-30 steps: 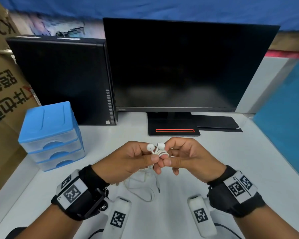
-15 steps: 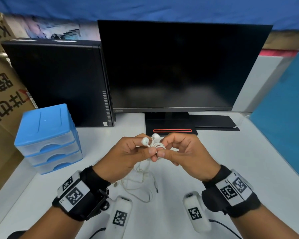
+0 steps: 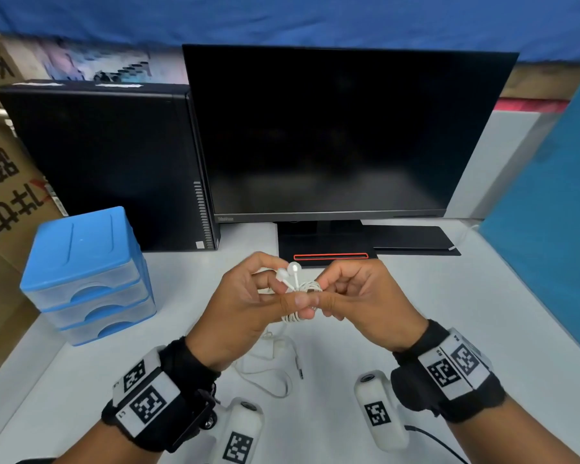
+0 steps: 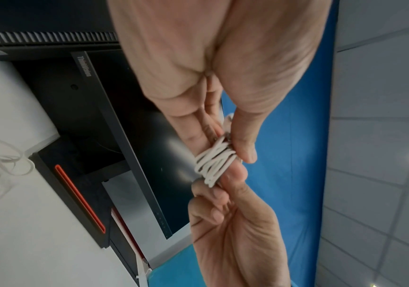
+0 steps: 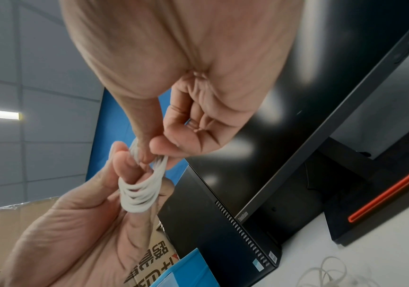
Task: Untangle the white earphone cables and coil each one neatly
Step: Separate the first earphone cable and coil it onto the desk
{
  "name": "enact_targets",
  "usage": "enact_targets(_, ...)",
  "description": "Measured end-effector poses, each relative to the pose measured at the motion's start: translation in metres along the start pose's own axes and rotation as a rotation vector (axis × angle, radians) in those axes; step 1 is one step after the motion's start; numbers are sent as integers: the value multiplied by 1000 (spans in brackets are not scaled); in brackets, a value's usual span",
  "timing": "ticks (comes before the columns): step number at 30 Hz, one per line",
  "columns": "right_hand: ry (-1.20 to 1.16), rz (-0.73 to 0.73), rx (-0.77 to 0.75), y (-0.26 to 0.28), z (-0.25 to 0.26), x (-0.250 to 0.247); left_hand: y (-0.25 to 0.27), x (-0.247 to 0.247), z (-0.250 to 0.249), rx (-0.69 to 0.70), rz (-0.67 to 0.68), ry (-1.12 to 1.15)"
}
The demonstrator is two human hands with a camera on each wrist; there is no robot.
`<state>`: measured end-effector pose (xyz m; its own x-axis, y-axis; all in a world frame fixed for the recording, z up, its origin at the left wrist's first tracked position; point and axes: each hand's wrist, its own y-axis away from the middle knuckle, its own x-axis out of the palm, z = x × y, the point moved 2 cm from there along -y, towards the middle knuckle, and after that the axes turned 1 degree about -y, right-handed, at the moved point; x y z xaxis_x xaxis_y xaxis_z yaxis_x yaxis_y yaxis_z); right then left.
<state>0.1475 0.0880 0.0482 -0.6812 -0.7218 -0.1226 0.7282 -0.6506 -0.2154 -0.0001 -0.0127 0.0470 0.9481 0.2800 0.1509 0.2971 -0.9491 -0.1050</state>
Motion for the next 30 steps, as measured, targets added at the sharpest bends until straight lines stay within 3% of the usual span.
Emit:
enact_targets(9,63,-126,-7,-1,-5,7,3,2,8,-82,-151,229)
enact_targets(21,197,-216,-40,1,-7,12,3,8,20,-34,-330,230)
enact_targets(25,372,-256,-124,4,-8,13,3,7,24,110,-395,-55)
enact_targets(30,532,-260,-249,7,-13,15,2,-3,22,355,-272,-642)
